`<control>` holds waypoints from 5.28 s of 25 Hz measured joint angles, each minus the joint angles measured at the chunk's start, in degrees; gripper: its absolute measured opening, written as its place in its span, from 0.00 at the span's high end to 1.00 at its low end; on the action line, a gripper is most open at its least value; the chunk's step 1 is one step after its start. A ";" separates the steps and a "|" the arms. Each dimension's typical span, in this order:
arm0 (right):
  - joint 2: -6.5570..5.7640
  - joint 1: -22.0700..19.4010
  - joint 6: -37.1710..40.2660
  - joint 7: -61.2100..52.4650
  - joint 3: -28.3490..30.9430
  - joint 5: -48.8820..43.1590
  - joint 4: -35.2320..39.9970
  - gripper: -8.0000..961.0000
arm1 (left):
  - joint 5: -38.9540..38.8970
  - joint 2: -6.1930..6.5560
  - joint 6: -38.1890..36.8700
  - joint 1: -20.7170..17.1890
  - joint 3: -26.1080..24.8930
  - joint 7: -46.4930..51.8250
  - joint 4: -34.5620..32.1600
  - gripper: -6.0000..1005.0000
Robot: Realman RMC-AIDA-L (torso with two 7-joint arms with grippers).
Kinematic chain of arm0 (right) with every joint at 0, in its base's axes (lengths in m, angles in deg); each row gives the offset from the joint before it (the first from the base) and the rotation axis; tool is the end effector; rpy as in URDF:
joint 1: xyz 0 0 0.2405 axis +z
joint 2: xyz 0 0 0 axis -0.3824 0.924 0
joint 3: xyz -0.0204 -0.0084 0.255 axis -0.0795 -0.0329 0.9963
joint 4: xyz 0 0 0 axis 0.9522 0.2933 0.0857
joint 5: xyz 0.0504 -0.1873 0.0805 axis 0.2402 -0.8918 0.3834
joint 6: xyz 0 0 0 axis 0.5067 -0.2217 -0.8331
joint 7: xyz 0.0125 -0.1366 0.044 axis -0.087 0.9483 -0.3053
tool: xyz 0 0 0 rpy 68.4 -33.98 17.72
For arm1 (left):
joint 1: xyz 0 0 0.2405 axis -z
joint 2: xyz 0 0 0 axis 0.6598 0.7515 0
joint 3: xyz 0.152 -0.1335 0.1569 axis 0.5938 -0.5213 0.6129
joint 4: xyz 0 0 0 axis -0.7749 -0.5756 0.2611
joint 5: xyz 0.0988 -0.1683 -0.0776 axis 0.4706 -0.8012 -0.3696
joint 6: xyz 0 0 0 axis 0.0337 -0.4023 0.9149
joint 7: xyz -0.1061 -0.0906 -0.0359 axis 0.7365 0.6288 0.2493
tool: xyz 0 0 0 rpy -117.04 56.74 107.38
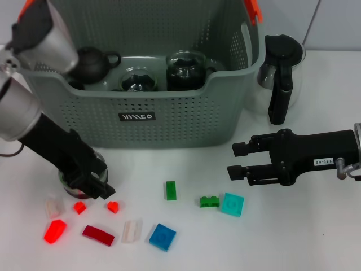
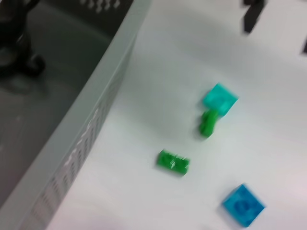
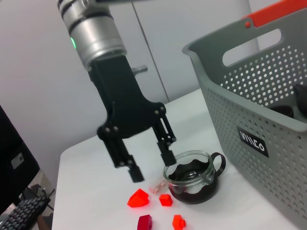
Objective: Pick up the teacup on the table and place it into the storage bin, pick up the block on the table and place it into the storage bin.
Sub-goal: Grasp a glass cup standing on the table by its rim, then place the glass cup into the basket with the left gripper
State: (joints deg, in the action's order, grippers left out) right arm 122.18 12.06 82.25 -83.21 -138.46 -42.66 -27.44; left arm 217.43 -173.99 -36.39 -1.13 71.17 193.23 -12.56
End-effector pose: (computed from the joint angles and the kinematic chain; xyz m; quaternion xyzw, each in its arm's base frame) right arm 0.2225 0.3337 -0.0143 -0.9592 0.2081 0.1910 0.0084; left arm -0.1958 0.3346 0.0455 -0.9598 -0.2311 0.1552 0.0352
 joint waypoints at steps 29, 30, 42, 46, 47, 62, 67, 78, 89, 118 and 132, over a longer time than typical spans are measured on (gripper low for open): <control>0.03 -0.08 -0.15 0.00 0.01 -0.53 -0.09 0.33 | 9.80 -2.52 13.56 -5.97 18.75 2.31 -4.18 0.42; 0.03 -0.04 -0.15 0.00 0.01 -0.53 -0.09 0.33 | 9.81 -2.52 13.84 -6.03 18.97 2.32 -3.91 0.42; 0.06 -0.20 -0.20 0.00 0.01 -0.52 -0.09 0.33 | 9.84 -2.45 17.27 -6.67 23.06 3.42 -1.31 0.43; -0.01 -0.35 -0.23 0.00 0.01 -0.52 -0.09 0.33 | 9.84 -2.41 17.61 -6.74 24.49 3.83 -0.08 0.43; -0.01 -0.38 -0.23 0.00 0.01 -0.52 -0.09 0.33 | 9.84 -2.41 17.63 -6.76 24.77 3.89 0.05 0.43; 0.00 -0.44 -0.42 0.00 0.01 -0.68 -0.88 0.33 | 9.89 -2.23 18.86 -6.20 25.40 7.31 0.23 0.44; 0.00 -0.51 -0.42 0.03 0.01 -0.99 -0.89 0.33 | 9.93 -1.99 19.16 -5.73 25.43 8.44 0.41 0.54; 0.00 -0.53 -0.37 0.12 0.06 -1.32 -1.05 0.33 | 9.93 -1.96 18.93 -5.43 25.84 9.06 1.46 0.91; 0.00 -0.29 -0.19 0.09 0.15 -1.32 -1.06 0.33 | 9.91 -1.90 15.38 -5.54 25.67 9.92 -1.35 0.94; 0.00 -0.12 -0.04 0.15 0.36 -1.32 -1.69 0.33 | -31.34 6.04 -3.59 4.10 -9.63 -4.37 -0.88 0.89; 0.00 0.28 -0.32 0.09 0.36 -1.22 -1.52 0.33 | -20.55 4.46 37.42 10.18 2.31 2.31 14.54 0.87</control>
State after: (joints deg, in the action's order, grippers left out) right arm 122.18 12.33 81.93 -83.12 -138.09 -43.88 -28.96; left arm 196.88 -169.54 1.03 9.05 73.48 195.54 1.98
